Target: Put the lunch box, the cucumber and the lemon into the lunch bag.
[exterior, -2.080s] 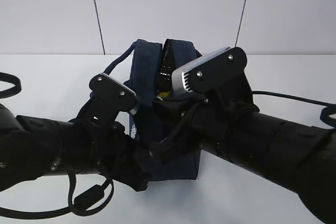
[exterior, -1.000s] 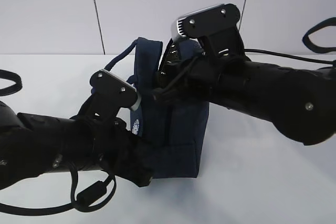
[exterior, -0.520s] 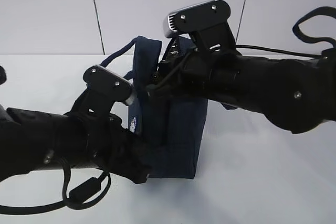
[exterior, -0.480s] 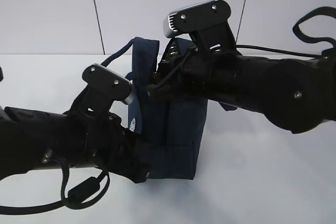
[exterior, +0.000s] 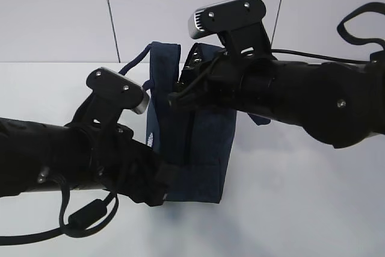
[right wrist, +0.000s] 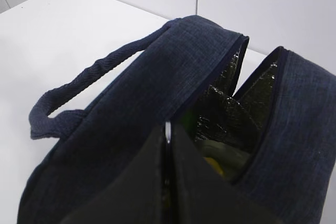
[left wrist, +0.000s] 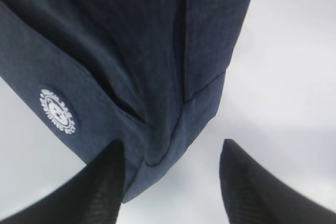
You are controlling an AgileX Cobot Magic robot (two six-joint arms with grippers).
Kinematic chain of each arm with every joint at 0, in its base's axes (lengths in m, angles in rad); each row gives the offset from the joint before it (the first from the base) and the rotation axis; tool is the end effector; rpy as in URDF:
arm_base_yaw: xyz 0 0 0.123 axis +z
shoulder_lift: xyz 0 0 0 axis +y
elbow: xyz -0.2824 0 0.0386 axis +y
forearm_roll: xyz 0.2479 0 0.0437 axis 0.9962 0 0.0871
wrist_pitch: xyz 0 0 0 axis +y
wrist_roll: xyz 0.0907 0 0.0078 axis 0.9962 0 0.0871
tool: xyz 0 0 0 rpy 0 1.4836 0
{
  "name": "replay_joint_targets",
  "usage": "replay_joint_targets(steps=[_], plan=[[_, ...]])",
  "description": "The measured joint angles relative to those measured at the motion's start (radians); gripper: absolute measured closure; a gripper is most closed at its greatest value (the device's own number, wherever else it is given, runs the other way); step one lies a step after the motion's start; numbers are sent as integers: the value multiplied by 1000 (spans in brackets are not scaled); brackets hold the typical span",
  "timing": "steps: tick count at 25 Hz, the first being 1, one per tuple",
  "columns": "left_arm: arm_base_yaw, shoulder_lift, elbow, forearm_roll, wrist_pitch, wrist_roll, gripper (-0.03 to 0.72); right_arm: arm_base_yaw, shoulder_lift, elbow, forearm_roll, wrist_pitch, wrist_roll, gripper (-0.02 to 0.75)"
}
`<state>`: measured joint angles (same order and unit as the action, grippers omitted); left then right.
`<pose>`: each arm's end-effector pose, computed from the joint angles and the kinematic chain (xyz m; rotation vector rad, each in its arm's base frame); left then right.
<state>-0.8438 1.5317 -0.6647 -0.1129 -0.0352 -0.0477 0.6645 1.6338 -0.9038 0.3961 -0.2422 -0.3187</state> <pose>0.1917 -0.2150 0.1842 0.7919 2.2332 -0.4956 0.2830 0.2111 0.2327 -0.5329 1.9356 0.3793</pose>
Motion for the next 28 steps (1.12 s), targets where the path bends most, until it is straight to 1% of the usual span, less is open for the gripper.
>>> replay_joint_targets(steps=[5, 9, 14, 23, 24, 26, 28], plan=[[32, -44, 0, 2, 9, 0, 270, 0, 0, -2, 5, 6, 2, 751], [42, -49, 0, 43, 2, 0, 270, 0, -2, -2, 7, 13, 10, 751], [48, -49, 0, 74, -79, 0, 269, 0, -2, -2, 9, 23, 14, 751], [63, 14, 0, 79, -204, 0, 271, 0, -3, -2, 17, 24, 24, 751], [63, 18, 0, 80, -210, 0, 280, 0, -3, -2, 18, 24, 24, 751], [63, 24, 0, 80, -222, 0, 335, 0, -3, -2, 24, 24, 26, 751], [63, 24, 0, 80, -238, 0, 456, 0, -3, -2, 27, 24, 26, 751]])
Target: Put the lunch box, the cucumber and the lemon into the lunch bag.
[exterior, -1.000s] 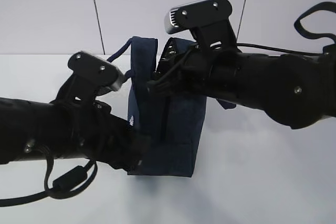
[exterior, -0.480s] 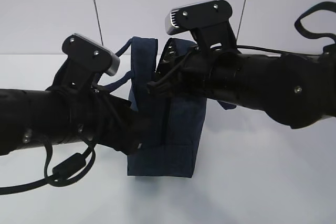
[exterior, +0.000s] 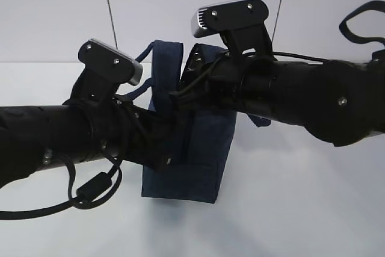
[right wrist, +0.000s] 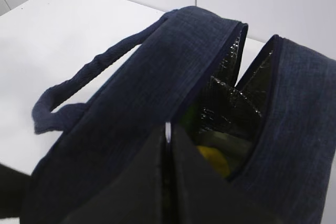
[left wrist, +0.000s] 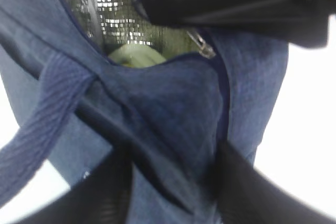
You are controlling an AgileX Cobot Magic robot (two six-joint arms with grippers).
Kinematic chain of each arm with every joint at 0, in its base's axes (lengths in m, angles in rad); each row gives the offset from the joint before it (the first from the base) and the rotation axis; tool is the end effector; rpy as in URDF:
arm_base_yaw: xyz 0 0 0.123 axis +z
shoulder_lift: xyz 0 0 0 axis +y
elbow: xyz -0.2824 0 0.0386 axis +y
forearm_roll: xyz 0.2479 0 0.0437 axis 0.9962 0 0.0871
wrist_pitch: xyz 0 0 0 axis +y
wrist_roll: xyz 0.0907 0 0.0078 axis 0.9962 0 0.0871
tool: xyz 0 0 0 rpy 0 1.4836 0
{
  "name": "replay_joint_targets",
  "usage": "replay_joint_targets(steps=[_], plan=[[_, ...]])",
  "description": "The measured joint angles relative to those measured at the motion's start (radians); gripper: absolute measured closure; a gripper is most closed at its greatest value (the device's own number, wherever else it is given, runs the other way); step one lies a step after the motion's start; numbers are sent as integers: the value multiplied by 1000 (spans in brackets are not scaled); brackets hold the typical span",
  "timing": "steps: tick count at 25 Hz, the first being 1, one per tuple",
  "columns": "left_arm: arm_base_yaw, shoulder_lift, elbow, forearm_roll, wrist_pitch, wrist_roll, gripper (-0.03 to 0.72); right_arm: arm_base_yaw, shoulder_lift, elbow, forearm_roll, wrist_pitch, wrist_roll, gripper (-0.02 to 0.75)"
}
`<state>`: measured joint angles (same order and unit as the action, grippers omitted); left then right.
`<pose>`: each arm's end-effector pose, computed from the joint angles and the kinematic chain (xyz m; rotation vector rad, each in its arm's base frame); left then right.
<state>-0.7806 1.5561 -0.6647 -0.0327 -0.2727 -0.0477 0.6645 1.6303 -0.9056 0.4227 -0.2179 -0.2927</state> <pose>0.2156 -0.2124 0.1943 0.7313 2.0148 -0.5024 0.2820 0.2107 0.2324 -0.4897 1.9714 0.4108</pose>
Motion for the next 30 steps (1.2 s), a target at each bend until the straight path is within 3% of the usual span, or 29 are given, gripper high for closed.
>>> replay_joint_targets(steps=[3, 6, 24, 27, 30], plan=[[0, 0, 0, -6, -4, 0, 629, 0, -2, 0, 2, 0, 0, 751], [0, 0, 0, -24, -2, 0, 678, 0, -2, 0, 4, 0, 0, 751], [2, -34, 0, -18, 52, 0, 684, -12, 57, -108, 6, 77, -21, 751], [2, -34, 0, -14, 65, 0, 653, -12, 57, -108, 6, 101, -21, 751], [2, -38, 0, -10, 65, 0, 548, -15, 49, -108, 6, 127, -21, 751]])
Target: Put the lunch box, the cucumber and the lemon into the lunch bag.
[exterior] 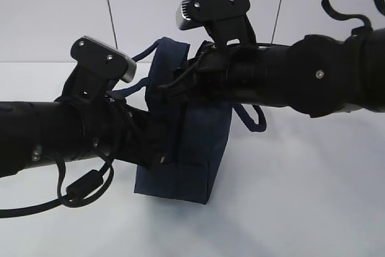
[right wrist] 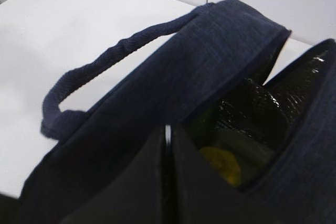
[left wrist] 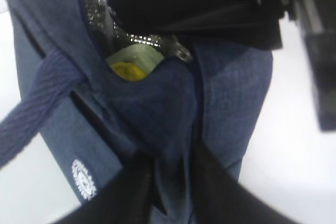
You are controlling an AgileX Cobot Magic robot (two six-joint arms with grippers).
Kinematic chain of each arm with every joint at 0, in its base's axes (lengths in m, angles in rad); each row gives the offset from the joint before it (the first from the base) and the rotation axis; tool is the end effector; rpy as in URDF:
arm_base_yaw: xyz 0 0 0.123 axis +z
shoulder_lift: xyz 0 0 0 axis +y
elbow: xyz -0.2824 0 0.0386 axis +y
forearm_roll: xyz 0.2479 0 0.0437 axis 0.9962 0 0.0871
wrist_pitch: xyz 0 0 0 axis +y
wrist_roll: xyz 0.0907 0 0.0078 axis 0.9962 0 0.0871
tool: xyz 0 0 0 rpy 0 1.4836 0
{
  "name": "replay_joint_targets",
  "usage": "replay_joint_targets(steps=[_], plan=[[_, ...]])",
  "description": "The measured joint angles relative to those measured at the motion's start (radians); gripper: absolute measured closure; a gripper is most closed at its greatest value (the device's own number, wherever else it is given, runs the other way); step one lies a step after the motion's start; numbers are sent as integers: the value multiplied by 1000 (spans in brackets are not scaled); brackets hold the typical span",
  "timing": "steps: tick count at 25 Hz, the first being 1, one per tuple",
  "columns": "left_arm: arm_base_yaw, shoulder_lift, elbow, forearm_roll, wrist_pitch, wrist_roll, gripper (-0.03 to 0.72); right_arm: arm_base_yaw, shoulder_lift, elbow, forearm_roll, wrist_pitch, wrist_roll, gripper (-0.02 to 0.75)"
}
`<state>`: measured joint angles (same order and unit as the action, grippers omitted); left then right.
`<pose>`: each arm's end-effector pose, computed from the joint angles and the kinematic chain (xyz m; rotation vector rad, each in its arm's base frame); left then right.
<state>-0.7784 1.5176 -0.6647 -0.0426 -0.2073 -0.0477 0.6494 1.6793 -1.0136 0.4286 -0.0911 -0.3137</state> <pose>0.2118 -0.2077 0.2007 0.7282 2.0451 -0.4972 0.2974 0.2216 0.2375 -0.5318 2.0255 0.4279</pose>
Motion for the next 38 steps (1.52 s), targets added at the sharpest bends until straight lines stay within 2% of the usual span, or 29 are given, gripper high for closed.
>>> replay_joint_targets(steps=[2, 5, 8, 12, 15, 20, 22, 25, 38], plan=[[0, -2, 0, 0, -4, 0, 434, -2, -12, 0, 0, 17, -2, 751], [0, -6, 0, 3, -15, 0, 319, -2, -35, -1, 0, 50, -2, 751], [0, -23, 0, 3, -17, 0, 287, -2, -53, -1, 0, 77, -2, 751], [5, -40, 0, 4, -12, 0, 282, -2, -66, -1, 0, 91, -3, 751], [6, -40, 0, 8, -12, 0, 342, -2, -67, -1, 0, 97, -3, 751], [7, -36, 0, 18, -31, 2, 591, -2, -67, -1, 2, 104, -3, 751], [7, -34, 0, 19, -33, 2, 654, -2, -67, -1, 2, 104, -3, 751], [7, -32, 0, 19, -29, 2, 678, -2, -67, -1, 4, 104, -3, 751], [4, -72, 0, 19, 14, 2, 683, -30, -57, -17, 4, 77, -21, 751]])
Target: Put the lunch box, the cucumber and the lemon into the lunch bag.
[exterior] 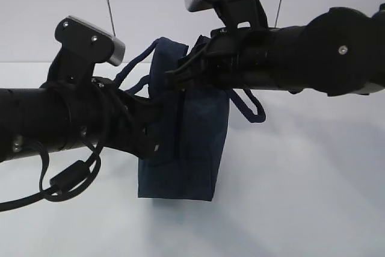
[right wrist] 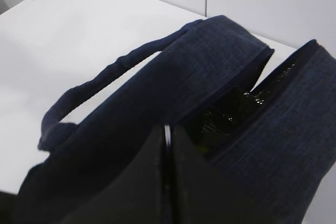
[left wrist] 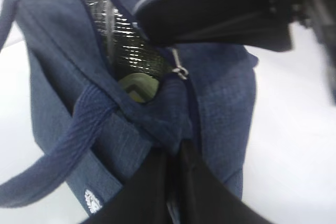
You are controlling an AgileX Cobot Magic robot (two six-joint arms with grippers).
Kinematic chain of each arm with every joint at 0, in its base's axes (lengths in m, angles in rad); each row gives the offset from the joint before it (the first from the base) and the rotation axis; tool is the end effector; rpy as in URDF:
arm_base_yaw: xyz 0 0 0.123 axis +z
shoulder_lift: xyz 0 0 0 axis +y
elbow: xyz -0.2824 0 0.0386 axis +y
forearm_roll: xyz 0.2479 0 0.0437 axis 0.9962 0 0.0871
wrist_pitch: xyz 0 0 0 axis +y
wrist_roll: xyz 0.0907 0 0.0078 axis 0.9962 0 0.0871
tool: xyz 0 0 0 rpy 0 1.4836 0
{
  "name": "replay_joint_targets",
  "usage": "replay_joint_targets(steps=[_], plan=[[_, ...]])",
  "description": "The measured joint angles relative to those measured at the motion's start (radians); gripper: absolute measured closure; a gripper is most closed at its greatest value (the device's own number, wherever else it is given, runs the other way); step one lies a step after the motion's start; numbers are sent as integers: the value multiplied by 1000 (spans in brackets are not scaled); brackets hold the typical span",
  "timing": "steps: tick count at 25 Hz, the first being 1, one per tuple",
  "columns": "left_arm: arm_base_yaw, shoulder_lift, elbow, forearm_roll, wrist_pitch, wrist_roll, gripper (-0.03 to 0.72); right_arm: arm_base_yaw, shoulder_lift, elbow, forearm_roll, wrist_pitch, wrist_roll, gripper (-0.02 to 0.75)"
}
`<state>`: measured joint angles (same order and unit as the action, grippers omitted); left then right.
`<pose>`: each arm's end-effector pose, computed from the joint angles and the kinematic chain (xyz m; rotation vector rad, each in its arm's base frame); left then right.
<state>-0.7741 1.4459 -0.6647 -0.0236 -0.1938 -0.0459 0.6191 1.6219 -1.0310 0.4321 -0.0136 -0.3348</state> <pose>0.2075 -0.2023 0.2207 0.7263 1.9825 -0.5080 0.2962 0.2105 0.2582 -0.5359 2.0211 0.4335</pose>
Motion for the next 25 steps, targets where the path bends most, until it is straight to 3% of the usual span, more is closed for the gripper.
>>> replay_joint_targets(steps=[5, 15, 25], plan=[[-36, 0, 0, 0, 9, 0, 684, -2, 28, -18, 0, 14, 0, 751], [-40, 0, 0, 0, 27, 0, 683, -2, 18, -24, 4, 44, 0, 751], [-28, -8, 0, 4, 70, 14, 669, -8, -71, -24, 15, 197, -2, 751]])
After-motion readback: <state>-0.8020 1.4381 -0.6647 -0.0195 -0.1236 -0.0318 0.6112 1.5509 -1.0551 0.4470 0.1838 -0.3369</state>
